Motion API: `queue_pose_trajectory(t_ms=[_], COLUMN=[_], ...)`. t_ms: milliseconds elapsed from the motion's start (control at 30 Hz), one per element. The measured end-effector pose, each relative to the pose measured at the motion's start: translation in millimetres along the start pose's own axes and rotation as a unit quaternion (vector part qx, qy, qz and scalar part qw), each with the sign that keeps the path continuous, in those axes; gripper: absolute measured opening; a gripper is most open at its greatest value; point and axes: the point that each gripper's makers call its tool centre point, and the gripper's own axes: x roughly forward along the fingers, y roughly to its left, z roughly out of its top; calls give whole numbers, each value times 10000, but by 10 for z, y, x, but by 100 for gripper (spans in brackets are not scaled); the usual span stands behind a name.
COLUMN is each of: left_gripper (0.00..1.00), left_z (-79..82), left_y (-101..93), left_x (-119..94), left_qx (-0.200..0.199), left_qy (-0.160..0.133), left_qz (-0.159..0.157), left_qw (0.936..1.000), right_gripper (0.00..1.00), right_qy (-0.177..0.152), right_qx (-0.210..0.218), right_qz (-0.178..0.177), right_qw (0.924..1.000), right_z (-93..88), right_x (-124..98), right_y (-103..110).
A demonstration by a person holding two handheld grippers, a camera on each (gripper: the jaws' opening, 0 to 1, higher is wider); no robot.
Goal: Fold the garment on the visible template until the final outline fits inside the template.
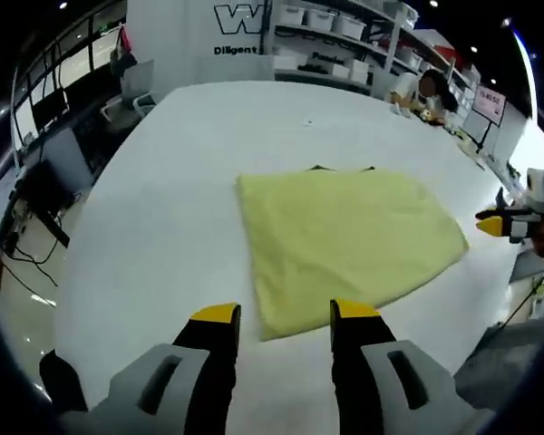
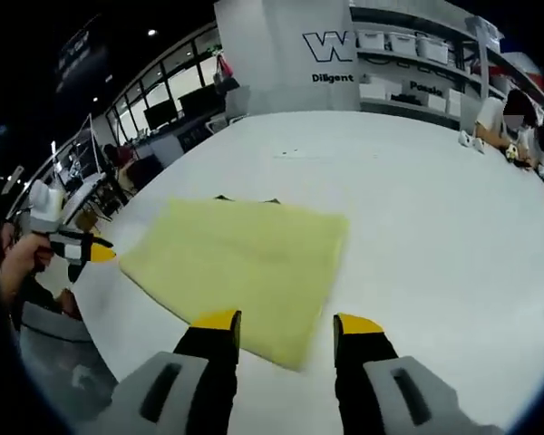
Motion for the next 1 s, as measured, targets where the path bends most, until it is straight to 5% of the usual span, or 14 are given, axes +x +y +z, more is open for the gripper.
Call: queue_pose_trajectory(t_ms=[400, 733, 1000], left_gripper=[85, 93, 97], left_z=[-30, -107, -114], left_y=[-281, -321, -303], left_x=[-284, -389, -493], left_qx=[-90, -143, -282], left_qy=[-346, -470, -603], left_qz=[-350, -353, -399], left_qw=[9987, 9982, 9970], right_gripper=[76, 87, 99], right_qy=[-78, 3, -309], right_qx=[-3, -103, -87], right_qz=[259, 200, 215], right_qw=[9996, 9997, 9993], right_z=[-88, -302, -236], right_x=[-242, -387, -461], right_y=[338, 414, 455])
